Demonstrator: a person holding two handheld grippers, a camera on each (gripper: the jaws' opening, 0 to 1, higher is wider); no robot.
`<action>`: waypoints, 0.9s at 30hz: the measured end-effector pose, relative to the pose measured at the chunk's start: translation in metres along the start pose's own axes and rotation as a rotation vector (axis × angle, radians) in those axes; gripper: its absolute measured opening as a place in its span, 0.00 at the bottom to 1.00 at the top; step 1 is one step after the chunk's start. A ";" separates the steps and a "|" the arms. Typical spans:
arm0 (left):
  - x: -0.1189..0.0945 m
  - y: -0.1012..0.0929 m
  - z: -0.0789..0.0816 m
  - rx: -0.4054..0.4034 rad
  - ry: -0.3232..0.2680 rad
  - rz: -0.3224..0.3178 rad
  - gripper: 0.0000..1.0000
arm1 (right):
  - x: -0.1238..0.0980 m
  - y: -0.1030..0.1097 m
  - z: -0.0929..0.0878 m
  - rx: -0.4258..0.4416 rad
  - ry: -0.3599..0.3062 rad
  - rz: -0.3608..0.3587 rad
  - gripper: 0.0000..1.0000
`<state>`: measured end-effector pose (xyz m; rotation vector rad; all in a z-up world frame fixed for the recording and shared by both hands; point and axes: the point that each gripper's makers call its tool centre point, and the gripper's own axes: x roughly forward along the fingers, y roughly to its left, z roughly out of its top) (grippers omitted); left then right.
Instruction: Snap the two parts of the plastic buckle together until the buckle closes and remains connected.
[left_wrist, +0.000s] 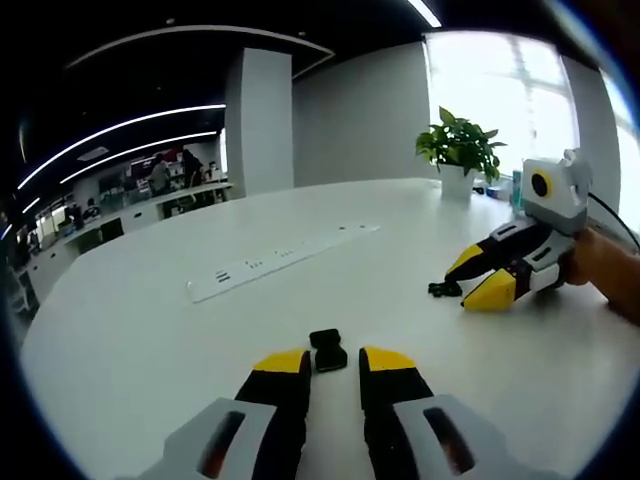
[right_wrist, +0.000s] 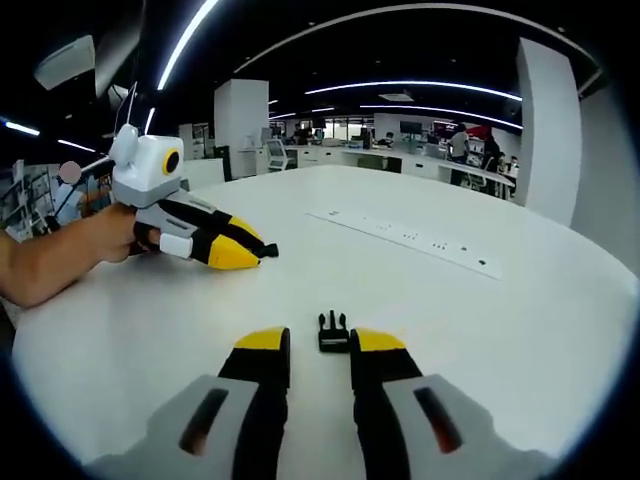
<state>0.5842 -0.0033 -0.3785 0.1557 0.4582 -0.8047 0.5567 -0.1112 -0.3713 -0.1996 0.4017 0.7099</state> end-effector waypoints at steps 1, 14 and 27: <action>0.000 -0.001 0.000 0.000 -0.001 0.000 0.19 | 0.000 0.000 0.000 0.000 0.000 0.001 0.23; 0.005 0.008 -0.001 0.018 0.000 0.008 0.14 | -0.001 0.002 -0.001 -0.001 0.001 0.006 0.23; 0.001 0.005 -0.003 0.004 0.000 0.007 0.12 | 0.001 -0.001 -0.002 -0.001 0.010 -0.018 0.16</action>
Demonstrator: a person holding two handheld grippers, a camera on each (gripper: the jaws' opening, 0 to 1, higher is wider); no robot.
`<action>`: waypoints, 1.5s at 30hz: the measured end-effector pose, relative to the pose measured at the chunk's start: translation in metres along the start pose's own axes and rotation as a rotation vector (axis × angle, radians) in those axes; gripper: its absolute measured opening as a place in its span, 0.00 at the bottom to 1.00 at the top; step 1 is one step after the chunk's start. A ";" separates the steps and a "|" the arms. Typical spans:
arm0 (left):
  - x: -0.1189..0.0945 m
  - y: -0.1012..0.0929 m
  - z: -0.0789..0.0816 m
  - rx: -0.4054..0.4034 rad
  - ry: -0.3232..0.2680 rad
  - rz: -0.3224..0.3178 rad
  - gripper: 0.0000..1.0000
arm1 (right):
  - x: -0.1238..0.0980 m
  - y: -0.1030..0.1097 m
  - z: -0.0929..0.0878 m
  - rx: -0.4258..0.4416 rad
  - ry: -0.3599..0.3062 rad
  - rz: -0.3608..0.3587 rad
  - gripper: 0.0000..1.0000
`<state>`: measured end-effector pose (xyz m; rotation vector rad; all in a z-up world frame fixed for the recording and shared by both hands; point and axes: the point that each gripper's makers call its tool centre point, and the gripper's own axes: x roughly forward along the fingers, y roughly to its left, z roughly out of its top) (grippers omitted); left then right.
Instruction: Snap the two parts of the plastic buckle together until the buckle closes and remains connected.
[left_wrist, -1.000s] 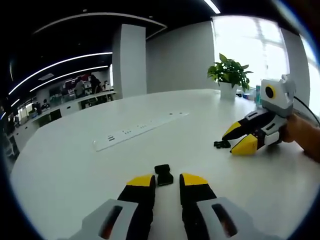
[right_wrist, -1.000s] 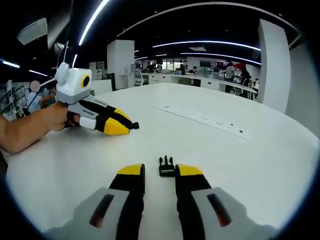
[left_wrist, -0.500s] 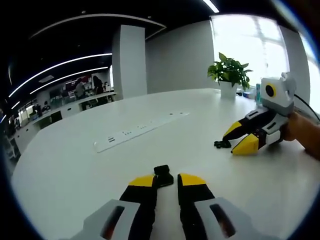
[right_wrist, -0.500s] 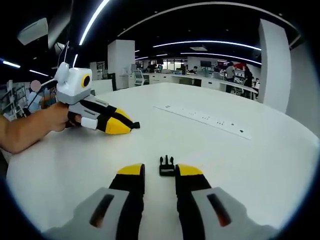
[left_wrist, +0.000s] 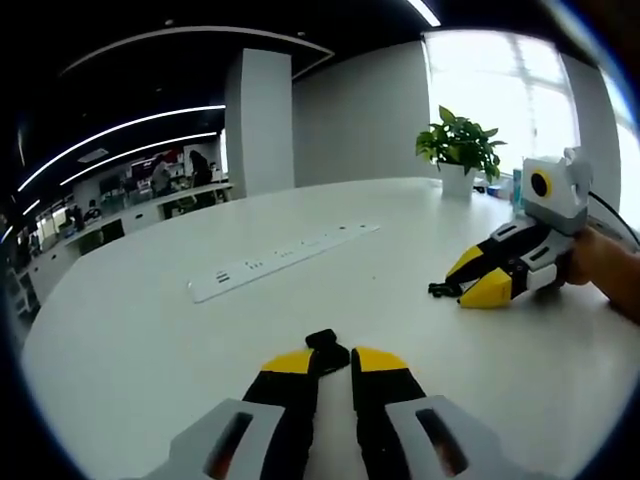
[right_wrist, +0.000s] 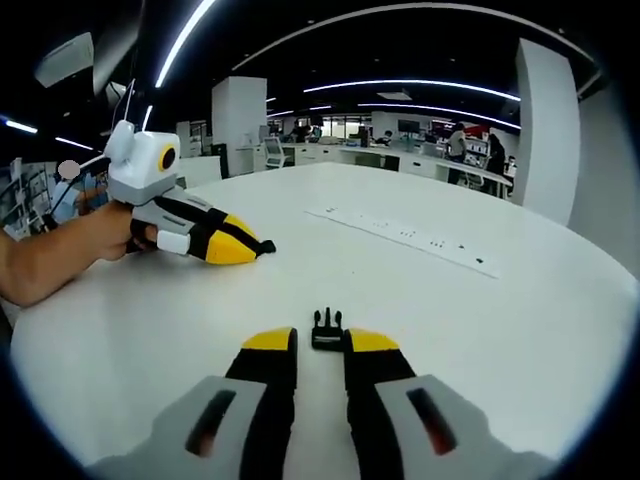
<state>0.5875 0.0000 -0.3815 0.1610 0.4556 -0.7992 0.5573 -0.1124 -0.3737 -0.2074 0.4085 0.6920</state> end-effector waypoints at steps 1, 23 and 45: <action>-0.001 -0.001 0.000 -0.001 0.000 -0.001 0.12 | 0.000 0.000 0.000 0.002 -0.002 0.000 0.16; 0.004 0.002 0.005 -0.067 0.002 0.047 0.19 | 0.001 -0.002 0.002 0.007 -0.003 -0.018 0.18; -0.005 -0.004 -0.001 -0.022 0.013 0.090 0.12 | 0.002 -0.001 0.001 0.009 -0.002 -0.015 0.17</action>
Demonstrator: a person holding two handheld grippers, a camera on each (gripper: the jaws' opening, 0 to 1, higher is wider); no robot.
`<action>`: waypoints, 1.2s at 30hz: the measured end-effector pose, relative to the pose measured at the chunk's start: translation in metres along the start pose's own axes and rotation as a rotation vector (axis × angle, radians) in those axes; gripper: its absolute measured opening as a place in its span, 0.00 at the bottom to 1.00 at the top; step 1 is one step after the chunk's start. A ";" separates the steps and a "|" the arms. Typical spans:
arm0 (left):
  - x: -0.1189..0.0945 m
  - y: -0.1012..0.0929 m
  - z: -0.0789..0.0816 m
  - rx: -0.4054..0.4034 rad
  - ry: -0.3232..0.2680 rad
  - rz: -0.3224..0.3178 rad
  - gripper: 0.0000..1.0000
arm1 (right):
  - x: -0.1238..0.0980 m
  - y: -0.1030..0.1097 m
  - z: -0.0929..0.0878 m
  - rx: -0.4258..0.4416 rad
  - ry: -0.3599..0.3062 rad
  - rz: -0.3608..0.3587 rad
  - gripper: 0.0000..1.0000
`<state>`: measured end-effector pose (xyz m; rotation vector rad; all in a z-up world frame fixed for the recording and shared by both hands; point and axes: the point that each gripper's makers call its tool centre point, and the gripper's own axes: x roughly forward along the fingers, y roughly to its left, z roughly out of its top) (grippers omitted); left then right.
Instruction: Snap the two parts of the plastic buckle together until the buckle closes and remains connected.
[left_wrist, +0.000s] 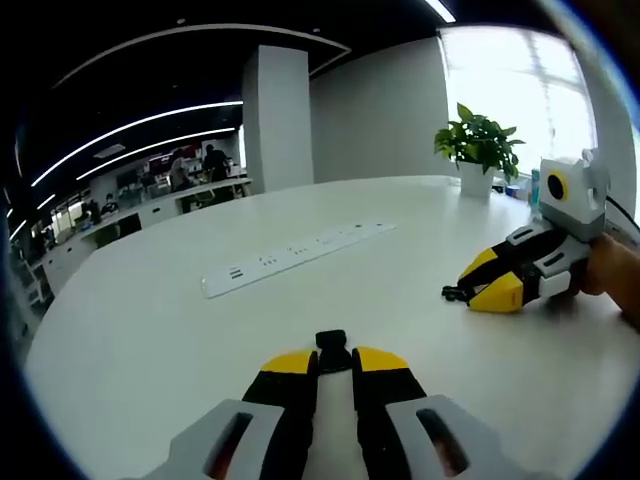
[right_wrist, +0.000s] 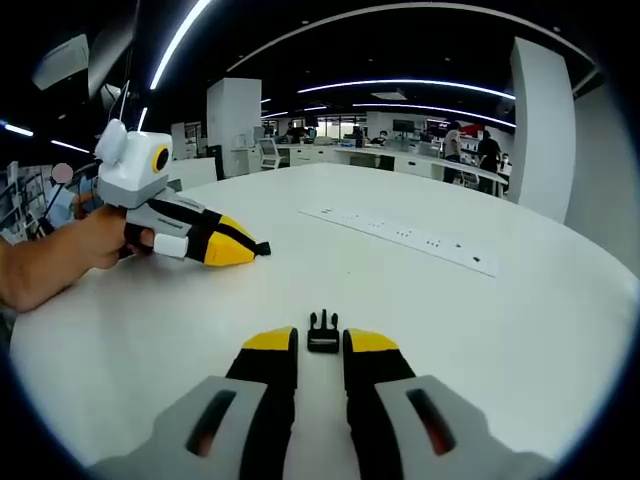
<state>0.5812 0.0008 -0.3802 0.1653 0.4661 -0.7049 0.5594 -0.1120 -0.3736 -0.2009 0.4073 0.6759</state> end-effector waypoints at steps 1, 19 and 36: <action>0.001 0.002 0.000 0.000 0.002 0.003 0.12 | 0.000 0.000 0.000 0.000 0.000 0.000 0.17; 0.006 0.007 0.002 0.017 0.004 0.024 0.12 | 0.001 -0.001 0.000 0.001 0.000 0.000 0.17; 0.008 0.009 0.003 0.001 0.001 0.002 0.12 | 0.002 0.001 0.001 -0.017 -0.002 -0.006 0.17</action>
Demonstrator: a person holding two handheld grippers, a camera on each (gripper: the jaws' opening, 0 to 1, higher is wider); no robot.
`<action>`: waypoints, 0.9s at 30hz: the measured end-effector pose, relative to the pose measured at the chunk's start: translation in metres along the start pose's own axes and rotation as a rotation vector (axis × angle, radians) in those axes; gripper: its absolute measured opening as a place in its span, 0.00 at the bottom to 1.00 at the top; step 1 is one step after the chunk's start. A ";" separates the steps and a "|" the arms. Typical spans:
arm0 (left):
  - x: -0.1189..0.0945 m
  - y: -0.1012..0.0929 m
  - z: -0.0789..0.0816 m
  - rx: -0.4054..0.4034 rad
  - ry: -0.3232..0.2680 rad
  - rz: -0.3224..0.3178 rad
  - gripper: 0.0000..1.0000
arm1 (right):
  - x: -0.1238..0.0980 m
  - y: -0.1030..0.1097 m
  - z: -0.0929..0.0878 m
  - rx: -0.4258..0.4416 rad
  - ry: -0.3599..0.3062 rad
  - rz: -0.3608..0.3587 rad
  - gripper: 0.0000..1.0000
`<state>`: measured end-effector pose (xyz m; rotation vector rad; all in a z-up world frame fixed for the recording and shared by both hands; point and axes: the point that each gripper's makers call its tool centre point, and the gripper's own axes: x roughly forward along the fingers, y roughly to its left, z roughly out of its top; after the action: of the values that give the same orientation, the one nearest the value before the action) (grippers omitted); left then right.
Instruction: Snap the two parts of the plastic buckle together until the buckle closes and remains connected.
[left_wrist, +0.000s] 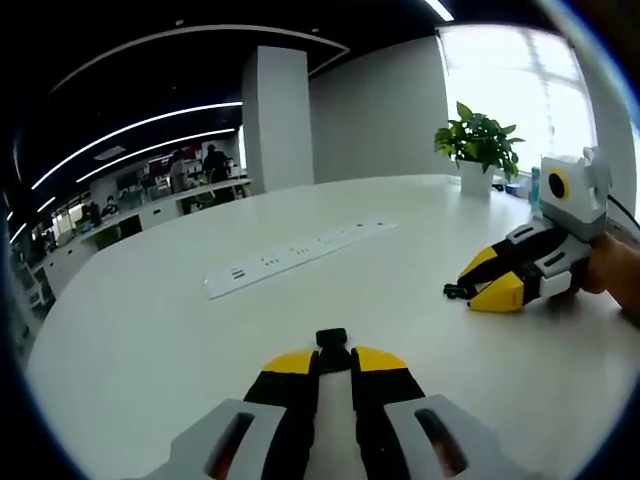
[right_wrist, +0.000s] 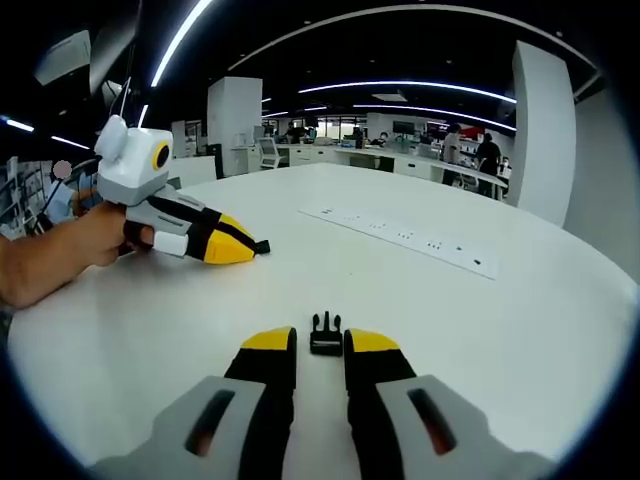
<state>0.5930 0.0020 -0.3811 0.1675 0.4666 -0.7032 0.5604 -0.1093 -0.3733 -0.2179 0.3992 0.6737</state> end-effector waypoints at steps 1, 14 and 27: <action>0.000 0.000 0.000 -0.001 0.000 -0.001 0.12 | -0.001 0.000 0.000 -0.002 -0.001 -0.003 0.16; -0.001 0.000 -0.001 -0.008 -0.005 -0.005 0.12 | 0.000 0.001 0.000 -0.010 -0.002 -0.023 0.14; -0.004 -0.003 -0.002 0.005 0.006 -0.021 0.11 | 0.001 -0.005 0.001 -0.027 0.004 -0.056 0.12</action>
<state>0.5871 0.0029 -0.3811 0.1694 0.4728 -0.7248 0.5644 -0.1125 -0.3725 -0.2554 0.3867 0.6243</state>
